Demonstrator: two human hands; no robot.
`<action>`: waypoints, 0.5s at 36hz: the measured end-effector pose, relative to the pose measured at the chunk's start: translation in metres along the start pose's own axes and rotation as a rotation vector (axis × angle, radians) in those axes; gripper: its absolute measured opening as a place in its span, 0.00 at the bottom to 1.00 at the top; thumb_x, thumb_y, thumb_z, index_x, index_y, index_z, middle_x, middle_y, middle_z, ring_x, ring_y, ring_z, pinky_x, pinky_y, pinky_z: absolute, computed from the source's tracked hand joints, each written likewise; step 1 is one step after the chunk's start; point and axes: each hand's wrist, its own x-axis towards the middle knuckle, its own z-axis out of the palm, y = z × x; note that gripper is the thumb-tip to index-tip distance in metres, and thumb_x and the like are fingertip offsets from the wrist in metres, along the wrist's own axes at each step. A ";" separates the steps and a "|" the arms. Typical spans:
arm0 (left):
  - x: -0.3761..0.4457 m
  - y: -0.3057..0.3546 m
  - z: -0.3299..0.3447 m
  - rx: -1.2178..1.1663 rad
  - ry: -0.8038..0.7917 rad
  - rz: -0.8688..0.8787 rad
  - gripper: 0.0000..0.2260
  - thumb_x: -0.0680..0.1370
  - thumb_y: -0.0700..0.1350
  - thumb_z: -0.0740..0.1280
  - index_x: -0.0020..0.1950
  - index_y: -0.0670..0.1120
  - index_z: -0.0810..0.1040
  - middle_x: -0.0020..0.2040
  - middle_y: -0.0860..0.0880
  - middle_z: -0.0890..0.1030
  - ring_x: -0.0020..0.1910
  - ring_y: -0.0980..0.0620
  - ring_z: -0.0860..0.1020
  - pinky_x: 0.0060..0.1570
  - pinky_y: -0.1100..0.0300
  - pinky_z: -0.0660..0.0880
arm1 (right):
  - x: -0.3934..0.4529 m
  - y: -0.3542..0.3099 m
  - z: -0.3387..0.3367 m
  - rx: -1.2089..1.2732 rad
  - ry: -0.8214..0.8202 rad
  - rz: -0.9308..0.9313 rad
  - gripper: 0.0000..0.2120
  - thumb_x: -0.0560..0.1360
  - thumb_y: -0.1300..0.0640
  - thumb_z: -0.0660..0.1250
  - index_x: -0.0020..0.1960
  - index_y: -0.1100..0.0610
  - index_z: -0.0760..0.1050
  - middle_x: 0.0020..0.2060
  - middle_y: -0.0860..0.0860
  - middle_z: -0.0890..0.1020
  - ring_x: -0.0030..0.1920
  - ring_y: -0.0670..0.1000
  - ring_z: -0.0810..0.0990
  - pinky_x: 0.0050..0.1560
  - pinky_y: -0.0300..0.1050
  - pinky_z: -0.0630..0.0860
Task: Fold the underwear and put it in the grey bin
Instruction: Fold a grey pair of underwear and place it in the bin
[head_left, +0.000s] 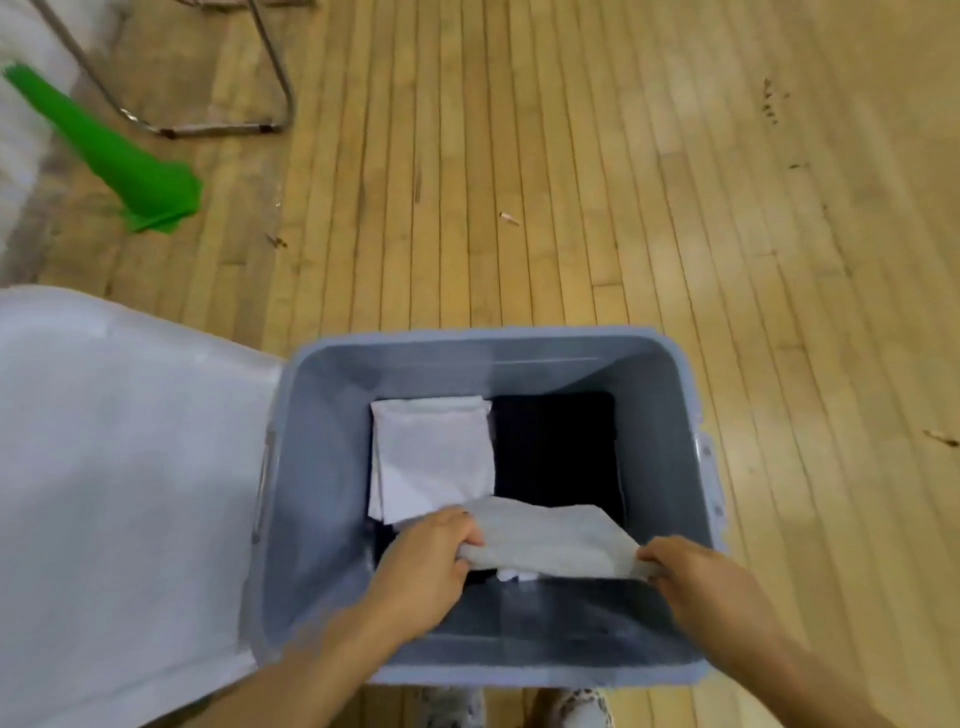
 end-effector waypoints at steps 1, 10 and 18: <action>-0.003 -0.002 0.013 -0.001 -0.046 -0.006 0.08 0.77 0.38 0.61 0.54 0.47 0.76 0.51 0.52 0.74 0.51 0.53 0.74 0.50 0.60 0.70 | -0.002 0.003 0.013 0.021 -0.004 -0.004 0.10 0.80 0.57 0.58 0.59 0.47 0.72 0.55 0.46 0.75 0.56 0.50 0.76 0.40 0.42 0.64; 0.072 -0.047 0.073 -0.070 -0.142 -0.175 0.09 0.75 0.39 0.60 0.48 0.52 0.74 0.50 0.51 0.78 0.49 0.50 0.76 0.51 0.54 0.74 | 0.071 -0.008 0.060 -0.029 -0.042 0.206 0.06 0.78 0.63 0.57 0.51 0.53 0.67 0.54 0.51 0.77 0.52 0.54 0.78 0.36 0.43 0.65; 0.196 -0.071 0.126 0.144 0.387 0.140 0.20 0.65 0.33 0.64 0.56 0.41 0.73 0.58 0.39 0.74 0.54 0.39 0.74 0.53 0.50 0.74 | 0.210 0.001 0.109 -0.084 0.365 0.142 0.29 0.63 0.70 0.70 0.64 0.65 0.69 0.61 0.67 0.72 0.57 0.66 0.75 0.52 0.55 0.77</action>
